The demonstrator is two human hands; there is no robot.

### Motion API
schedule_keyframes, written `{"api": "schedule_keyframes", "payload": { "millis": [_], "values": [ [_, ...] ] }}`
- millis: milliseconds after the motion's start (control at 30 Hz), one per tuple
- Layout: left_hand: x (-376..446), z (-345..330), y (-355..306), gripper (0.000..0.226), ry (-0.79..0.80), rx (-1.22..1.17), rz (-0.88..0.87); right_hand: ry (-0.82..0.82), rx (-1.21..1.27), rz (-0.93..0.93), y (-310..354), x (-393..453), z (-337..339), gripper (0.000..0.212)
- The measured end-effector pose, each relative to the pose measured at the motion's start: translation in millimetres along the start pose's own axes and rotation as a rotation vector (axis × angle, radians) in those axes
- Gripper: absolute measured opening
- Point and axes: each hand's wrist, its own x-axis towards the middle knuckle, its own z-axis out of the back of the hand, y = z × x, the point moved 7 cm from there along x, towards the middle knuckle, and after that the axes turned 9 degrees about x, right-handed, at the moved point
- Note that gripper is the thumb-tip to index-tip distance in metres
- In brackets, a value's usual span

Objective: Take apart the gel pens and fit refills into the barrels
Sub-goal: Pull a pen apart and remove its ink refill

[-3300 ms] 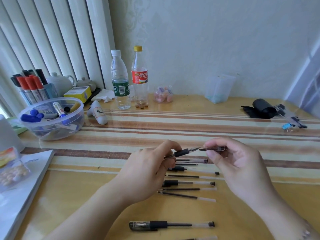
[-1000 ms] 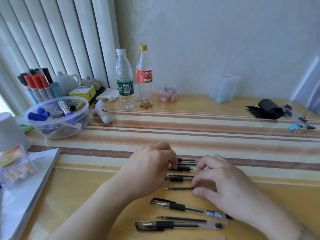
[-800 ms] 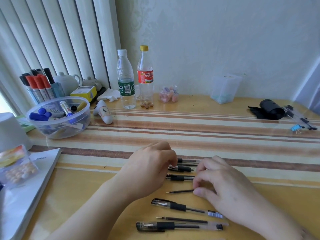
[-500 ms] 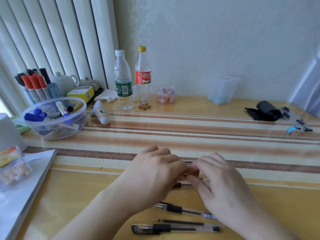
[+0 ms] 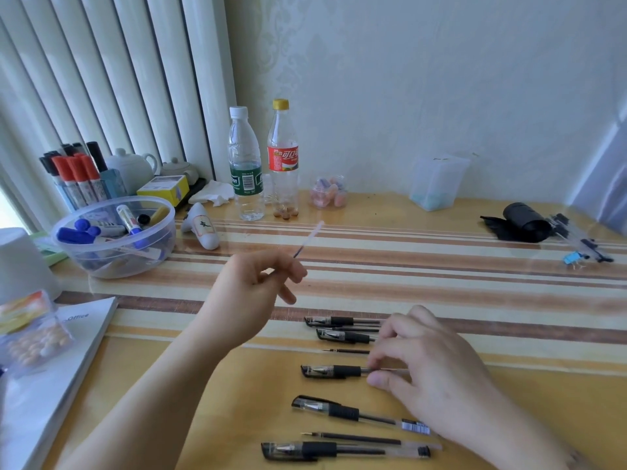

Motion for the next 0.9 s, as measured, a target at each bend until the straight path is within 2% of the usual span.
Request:
{"api": "schedule_keyframes", "payload": {
  "millis": [67, 100, 167, 233, 267, 333, 400, 500, 600, 667, 733, 800, 900],
  "values": [
    [1.2, 1.7, 0.8, 0.024, -0.011, -0.14, 0.027, -0.044, 0.08, -0.052, -7.5, -0.2, 6.7, 0.016],
    [0.6, 0.4, -1.0, 0.019, -0.002, -0.165, 0.013, -0.109, 0.196, -0.095, -12.8, -0.6, 15.1, 0.01],
    [-5.4, -8.2, -9.9, 0.034, 0.052, -0.098, -0.084, -0.269, 0.593, -0.178, -23.1, -2.7, 33.4, 0.003],
    [-19.0, -23.4, -24.9, 0.051, 0.11, 0.056, -0.214, -0.277, 0.956, -0.221, -23.7, -3.1, 36.3, 0.008],
    [-27.0, -31.9, -33.2, 0.056, 0.134, 0.102, -0.266, -0.248, 1.03, -0.211, -18.9, -2.5, 34.3, 0.012],
    [-40.1, -45.3, -50.3, 0.056, 0.167, 0.111, -0.347, -0.207, 1.02, -0.139, -5.5, -2.5, 28.1, 0.022],
    [-47.6, -53.2, -64.1, 0.044, 0.19, 0.072, -0.441, -0.215, 0.939, -0.071, 6.6, -3.1, 25.6, 0.03],
    [-51.1, -53.4, -71.4, 0.029, 0.181, 0.043, -0.505, -0.267, 0.82, 0.016, 13.0, -6.8, 31.8, 0.02],
    [-51.0, -47.9, -70.6, 0.02, 0.126, -0.006, -0.491, -0.275, 0.658, 0.114, 18.6, -10.3, 39.7, 0.018],
    [-50.3, -41.9, -67.8, 0.014, 0.049, 0.007, -0.487, -0.403, 0.607, 0.161, 16.1, -15.4, 51.9, 0.018],
    [-52.0, -37.5, -71.2, 0.014, -0.067, 0.26, -0.584, -0.539, 0.655, 0.22, 16.9, -22.3, 64.5, 0.027],
    [-54.4, -40.1, -75.4, 0.019, -0.139, 0.516, -0.69, -0.561, 0.768, 0.261, 20.2, -25.2, 67.0, 0.037],
    [-53.2, -42.4, -75.2, 0.024, -0.108, 0.628, -0.738, -0.58, 0.577, 0.318, 27.4, -25.4, 65.0, 0.031]
  ]
}}
